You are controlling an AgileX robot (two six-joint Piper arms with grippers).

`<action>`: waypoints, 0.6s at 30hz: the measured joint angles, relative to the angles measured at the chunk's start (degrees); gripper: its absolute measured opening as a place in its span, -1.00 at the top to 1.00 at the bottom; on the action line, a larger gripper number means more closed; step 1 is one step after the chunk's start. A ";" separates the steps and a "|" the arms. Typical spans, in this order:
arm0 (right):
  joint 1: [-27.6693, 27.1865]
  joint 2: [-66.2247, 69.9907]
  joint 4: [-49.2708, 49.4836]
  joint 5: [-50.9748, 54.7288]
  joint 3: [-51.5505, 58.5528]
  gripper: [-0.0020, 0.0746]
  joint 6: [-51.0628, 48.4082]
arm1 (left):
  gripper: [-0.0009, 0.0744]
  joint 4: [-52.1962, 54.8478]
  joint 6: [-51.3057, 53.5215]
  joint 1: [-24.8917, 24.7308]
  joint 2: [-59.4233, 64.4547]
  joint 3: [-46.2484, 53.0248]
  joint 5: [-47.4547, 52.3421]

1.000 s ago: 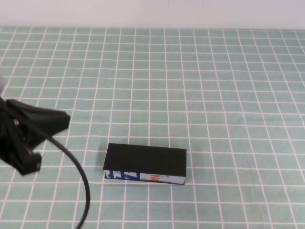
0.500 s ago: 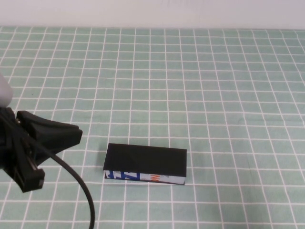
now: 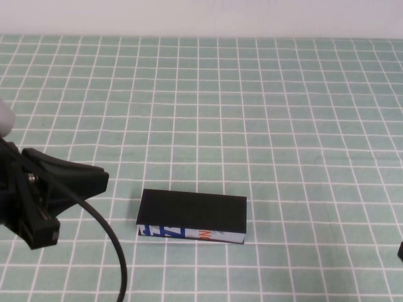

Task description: Return glasses to glasses case

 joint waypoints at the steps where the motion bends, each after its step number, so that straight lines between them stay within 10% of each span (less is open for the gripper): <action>1: 0.00 0.00 0.00 0.81 0.00 0.98 0.00 | 0.98 0.10 -0.11 0.00 0.00 0.00 0.00; 18: 0.00 0.00 0.00 13.87 0.00 0.98 0.00 | 0.98 0.10 -0.11 0.00 0.00 0.00 -5.13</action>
